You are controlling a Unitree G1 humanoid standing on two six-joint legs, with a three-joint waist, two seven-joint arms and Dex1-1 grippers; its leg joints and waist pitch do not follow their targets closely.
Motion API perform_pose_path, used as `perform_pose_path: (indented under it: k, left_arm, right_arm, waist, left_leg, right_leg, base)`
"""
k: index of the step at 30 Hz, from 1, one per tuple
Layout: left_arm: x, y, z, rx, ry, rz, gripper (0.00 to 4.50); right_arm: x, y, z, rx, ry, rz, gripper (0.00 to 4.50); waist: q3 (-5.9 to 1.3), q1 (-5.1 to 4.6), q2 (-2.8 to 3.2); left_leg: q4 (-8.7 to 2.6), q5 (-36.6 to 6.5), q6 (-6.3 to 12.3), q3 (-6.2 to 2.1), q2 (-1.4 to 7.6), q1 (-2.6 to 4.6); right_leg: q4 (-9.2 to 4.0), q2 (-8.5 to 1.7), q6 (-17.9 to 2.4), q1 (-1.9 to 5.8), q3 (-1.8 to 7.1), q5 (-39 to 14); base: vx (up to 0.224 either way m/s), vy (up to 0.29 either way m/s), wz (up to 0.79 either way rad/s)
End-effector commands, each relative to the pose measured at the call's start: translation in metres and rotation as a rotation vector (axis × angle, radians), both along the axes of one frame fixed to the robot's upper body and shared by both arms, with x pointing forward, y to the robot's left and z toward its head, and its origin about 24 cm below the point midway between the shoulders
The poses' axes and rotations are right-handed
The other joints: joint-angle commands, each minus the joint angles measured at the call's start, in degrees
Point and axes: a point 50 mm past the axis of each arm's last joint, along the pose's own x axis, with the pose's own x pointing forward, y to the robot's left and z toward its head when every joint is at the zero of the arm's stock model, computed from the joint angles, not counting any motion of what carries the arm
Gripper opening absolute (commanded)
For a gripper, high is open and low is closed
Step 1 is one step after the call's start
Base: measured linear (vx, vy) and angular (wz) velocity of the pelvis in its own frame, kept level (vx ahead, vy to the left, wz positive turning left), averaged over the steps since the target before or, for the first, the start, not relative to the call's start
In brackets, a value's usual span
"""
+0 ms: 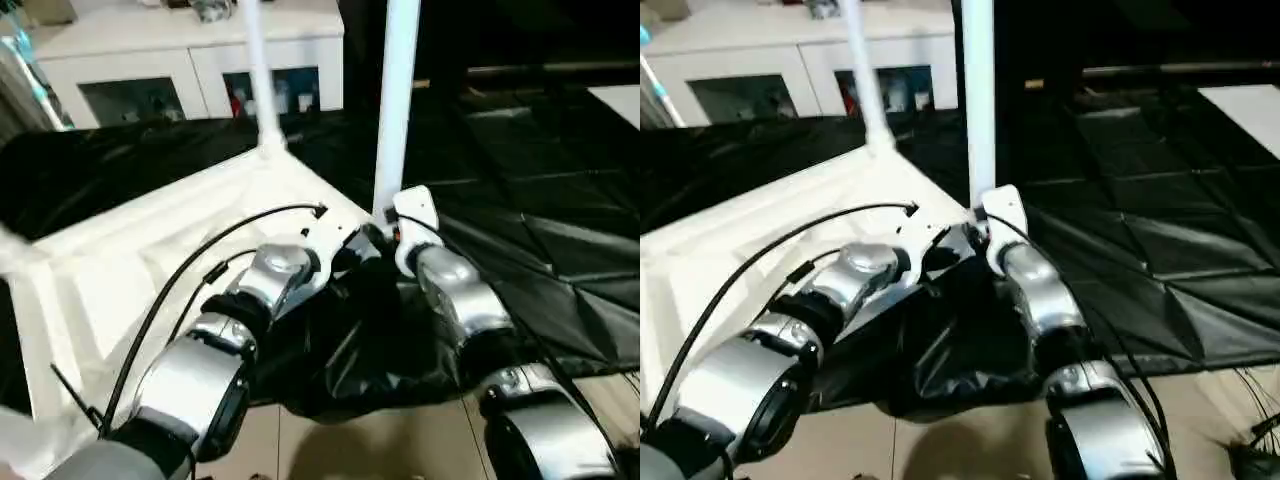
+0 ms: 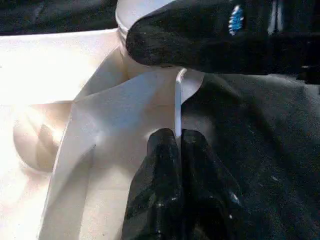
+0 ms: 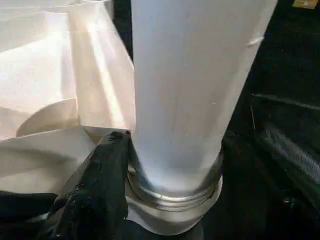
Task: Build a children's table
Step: Rotate leg to tighten
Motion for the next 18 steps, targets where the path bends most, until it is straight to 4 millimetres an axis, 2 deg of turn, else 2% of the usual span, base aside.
perform_pose_path:
  k: [1,2,4,6,8,9,11,15,16,18]
  left_arm:
    - [0.008,-0.007,0.017,-0.01,-0.065,0.022,0.0]
    - [0.008,-0.006,0.016,-0.007,-0.066,0.023,0.0]
    - [0.007,-0.004,0.014,0.007,-0.07,0.001,0.0]
    - [0.005,-0.002,0.012,0.011,-0.071,-0.036,0.0]
    - [0.004,-0.001,0.01,0.01,-0.061,-0.057,0.0]
    - [0.003,0.001,0.009,0.012,-0.057,-0.063,0.0]
    - [-0.001,0.004,0.007,0.015,-0.055,-0.143,0.0]
    - [-0.003,0.008,0.004,0.014,-0.038,-0.192,0.0]
    - [-0.005,0.013,0.002,0.021,-0.033,-0.221,0.0]
    - [-0.006,0.017,0.001,0.024,-0.027,-0.232,0.0]
  right_arm:
    - [-0.016,0.031,-0.027,-0.015,0.119,0.102,2.5]
    - [-0.015,0.031,-0.026,0.007,0.118,0.098,2.5]
    - [-0.012,0.026,-0.024,0.076,0.108,0.074,2.5]
    - [-0.01,0.02,-0.021,0.117,0.096,0.067,3.06]
    - [-0.01,0.014,-0.019,0.118,0.081,0.076,3.25]
    - [-0.01,0.011,-0.018,0.116,0.07,0.077,3.25]
    - [-0.011,-0.002,-0.014,0.114,0.038,0.116,3.6]
    - [-0.016,-0.014,-0.01,0.085,0.011,0.197,3.77]
    - [-0.021,-0.024,-0.006,0.076,-0.012,0.261,3.91]
    - [-0.024,-0.031,-0.003,0.068,-0.026,0.294,4.02]
  waist:
    - [-4.21,0.29,-1.36]
    - [-4.22,0.32,-1.48]
    - [-4.11,0.26,-1.34]
    - [-4.03,0.28,-1.05]
    - [-4.09,0.26,-1.22]
    - [-4.12,0.33,-0.75]
    - [-4.12,0.27,-0.9]
    - [-4.37,0.9,-0.97]
    - [-4.37,0.97,-1.02]
    - [-4.24,1.4,-1.05]
  left_leg:
    - [-3.78,-9.05,5.88,-1.01,2.12,0.32]
    - [-3.71,-8.47,6.46,-0.98,2.14,0.31]
    - [-3.78,-9.39,6.87,-0.96,2.2,0.4]
    - [-3.85,-10.56,6.61,-0.95,2.19,0.58]
    - [-3.93,-10.65,6.47,-1.0,2.31,0.5]
    - [-3.92,-10.6,6.4,-1.05,2.34,0.53]
    - [-3.94,-10.62,6.48,-1.03,2.36,0.52]
    - [-3.61,-8.41,7.97,-0.94,2.54,0.38]
    - [-3.54,-8.32,8.2,-0.91,2.51,0.35]
    - [-3.61,-9.67,8.27,-0.83,2.58,0.54]
  right_leg:
    - [-4.22,-3.46,-13.06,3.19,1.86,-11.55]
    - [-4.12,-3.49,-13.38,3.22,1.83,-10.64]
    - [-4.28,-3.51,-13.66,3.16,1.8,-11.3]
    - [-4.47,-3.48,-13.55,3.12,1.78,-12.72]
    - [-4.35,-3.5,-13.56,3.26,1.82,-12.33]
    - [-4.25,-3.51,-13.71,3.21,1.8,-11.82]
    - [-4.26,-3.42,-14.04,3.26,1.78,-10.58]
    - [-3.7,-3.53,-15.22,3.54,1.8,-5.78]
    - [-3.62,-3.46,-15.41,3.57,1.76,-5.39]
    - [-3.91,-3.37,-14.91,3.55,1.69,-7.12]
  base:
    - [0.0,0.0,0.0]
    - [0.0,0.0,0.0]
    - [0.0,0.0,0.0]
    - [0.0,0.0,0.0]
    - [0.0,0.0,0.0]
    - [0.0,0.0,0.0]
    - [0.0,0.0,0.0]
    - [0.0,0.0,0.0]
    - [0.0,0.0,0.0]
    - [0.0,0.0,0.0]
